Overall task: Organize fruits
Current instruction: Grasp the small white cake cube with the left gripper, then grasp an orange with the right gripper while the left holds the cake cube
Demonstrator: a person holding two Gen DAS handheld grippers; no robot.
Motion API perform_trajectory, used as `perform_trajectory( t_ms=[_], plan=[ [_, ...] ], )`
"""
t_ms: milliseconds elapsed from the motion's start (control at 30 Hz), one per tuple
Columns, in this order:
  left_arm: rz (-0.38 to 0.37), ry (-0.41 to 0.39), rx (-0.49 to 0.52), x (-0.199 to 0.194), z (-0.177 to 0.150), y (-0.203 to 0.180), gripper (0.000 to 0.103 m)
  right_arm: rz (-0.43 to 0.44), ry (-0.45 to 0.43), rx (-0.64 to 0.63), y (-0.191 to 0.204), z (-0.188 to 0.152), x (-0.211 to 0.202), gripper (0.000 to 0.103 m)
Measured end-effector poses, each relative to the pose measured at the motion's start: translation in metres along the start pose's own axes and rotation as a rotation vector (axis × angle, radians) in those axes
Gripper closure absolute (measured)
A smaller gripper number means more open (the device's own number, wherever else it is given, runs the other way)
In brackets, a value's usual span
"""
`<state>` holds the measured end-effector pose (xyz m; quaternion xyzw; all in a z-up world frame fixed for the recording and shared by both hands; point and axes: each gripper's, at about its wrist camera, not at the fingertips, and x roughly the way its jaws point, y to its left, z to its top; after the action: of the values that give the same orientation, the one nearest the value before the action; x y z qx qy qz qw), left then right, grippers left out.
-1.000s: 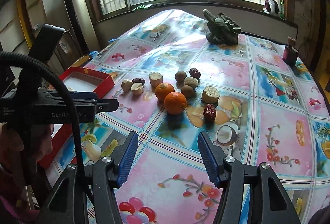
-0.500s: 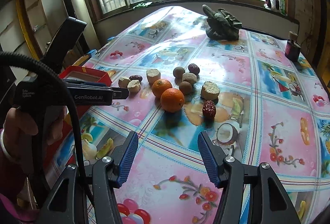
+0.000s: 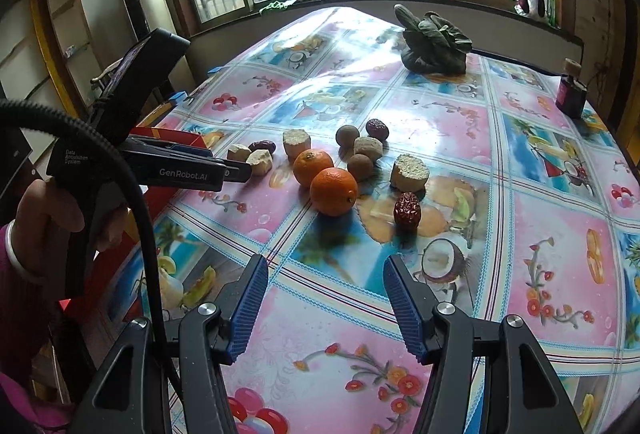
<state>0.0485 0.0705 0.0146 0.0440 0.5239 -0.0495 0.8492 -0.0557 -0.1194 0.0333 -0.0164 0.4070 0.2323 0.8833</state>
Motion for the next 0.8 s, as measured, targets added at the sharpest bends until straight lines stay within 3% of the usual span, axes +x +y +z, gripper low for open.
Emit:
perform_trajectory(
  t_ms=[167,267,333,400,800],
  plan=[
    [-0.013,-0.011,-0.026,0.002,0.006,0.004,0.044,0.002,0.004,-0.009,0.002,0.001,0.001,0.045],
    [-0.017,-0.015,-0.038,0.003,0.007,0.007,0.06,0.003,0.01,-0.013,0.003,0.002,0.004,0.045],
    [-0.014,-0.022,-0.027,0.001,0.006,0.006,0.082,-0.001,0.012,-0.015,0.004,0.002,0.005,0.045],
    [-0.02,-0.023,-0.031,0.0,0.004,0.006,0.087,0.001,0.012,-0.014,0.004,0.002,0.006,0.045],
    [-0.049,-0.044,-0.038,-0.022,-0.016,-0.004,0.089,-0.001,-0.009,0.009,-0.008,0.023,0.021,0.045]
  ],
)
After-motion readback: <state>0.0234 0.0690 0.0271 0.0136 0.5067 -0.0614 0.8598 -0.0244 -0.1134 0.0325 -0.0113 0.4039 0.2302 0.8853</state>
